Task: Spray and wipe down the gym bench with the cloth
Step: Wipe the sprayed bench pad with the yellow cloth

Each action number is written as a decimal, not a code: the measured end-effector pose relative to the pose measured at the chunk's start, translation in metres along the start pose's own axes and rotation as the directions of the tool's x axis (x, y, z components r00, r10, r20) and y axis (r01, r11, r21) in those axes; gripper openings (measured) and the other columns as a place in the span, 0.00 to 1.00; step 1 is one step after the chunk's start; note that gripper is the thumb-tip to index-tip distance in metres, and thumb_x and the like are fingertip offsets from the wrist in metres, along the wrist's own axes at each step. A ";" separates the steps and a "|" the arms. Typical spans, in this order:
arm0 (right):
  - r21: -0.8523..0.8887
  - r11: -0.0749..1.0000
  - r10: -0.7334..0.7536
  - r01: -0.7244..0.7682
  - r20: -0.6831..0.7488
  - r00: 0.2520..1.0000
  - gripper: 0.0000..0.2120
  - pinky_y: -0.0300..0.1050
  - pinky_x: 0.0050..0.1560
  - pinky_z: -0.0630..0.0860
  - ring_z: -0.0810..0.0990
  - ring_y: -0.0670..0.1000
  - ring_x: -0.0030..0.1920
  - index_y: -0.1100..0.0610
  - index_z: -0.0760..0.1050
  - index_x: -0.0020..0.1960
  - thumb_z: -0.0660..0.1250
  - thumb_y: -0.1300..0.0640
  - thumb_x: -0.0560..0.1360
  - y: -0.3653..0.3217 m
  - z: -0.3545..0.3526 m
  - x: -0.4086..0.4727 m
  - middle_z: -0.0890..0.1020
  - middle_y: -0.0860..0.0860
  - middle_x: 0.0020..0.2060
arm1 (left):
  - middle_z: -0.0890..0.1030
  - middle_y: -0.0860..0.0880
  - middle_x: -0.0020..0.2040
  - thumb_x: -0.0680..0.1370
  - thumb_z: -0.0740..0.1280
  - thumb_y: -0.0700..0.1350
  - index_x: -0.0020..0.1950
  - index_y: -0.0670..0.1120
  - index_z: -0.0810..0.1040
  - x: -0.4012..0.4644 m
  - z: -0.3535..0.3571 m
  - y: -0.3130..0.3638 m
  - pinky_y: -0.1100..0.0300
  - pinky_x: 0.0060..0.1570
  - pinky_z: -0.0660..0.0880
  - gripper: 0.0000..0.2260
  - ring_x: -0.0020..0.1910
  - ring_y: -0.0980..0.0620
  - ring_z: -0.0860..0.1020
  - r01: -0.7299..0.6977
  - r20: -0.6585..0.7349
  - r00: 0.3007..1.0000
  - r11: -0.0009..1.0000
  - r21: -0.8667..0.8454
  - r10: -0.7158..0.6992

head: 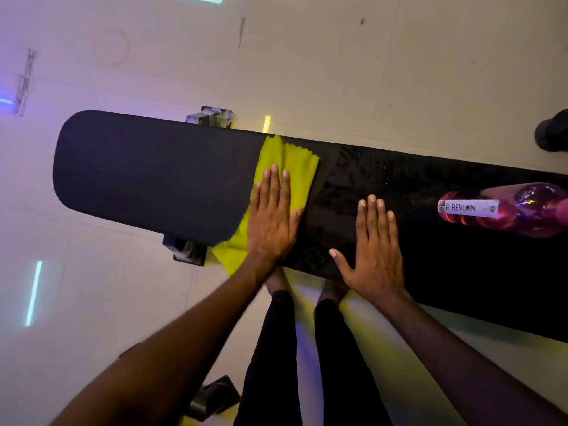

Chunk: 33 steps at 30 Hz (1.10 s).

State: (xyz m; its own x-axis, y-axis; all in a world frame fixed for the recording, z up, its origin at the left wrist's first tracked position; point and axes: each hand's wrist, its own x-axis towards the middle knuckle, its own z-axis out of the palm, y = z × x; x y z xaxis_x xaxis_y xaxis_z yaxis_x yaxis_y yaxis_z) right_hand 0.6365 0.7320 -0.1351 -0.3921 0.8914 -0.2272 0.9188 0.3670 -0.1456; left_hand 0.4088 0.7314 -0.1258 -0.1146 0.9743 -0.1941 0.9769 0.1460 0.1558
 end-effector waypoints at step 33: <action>-0.025 0.998 -0.056 0.056 0.028 0.998 0.49 0.64 0.83 0.49 0.42 0.62 0.85 0.63 0.41 0.84 0.53 0.31 0.79 -0.012 0.002 0.007 0.44 0.63 0.84 | 0.48 0.38 0.84 0.85 0.44 0.59 0.83 0.41 0.48 -0.002 0.003 -0.033 0.44 0.81 0.51 0.32 0.83 0.41 0.47 -0.030 -0.039 0.999 0.993 0.113 0.034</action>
State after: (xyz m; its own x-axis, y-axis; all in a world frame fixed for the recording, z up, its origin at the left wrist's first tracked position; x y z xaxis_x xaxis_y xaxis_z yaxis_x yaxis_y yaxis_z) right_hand 0.6224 0.7331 -0.1372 -0.4436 0.8620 -0.2452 0.8961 0.4230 -0.1343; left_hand 0.3774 0.7238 -0.1334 -0.0882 0.9846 -0.1507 0.9940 0.0969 0.0515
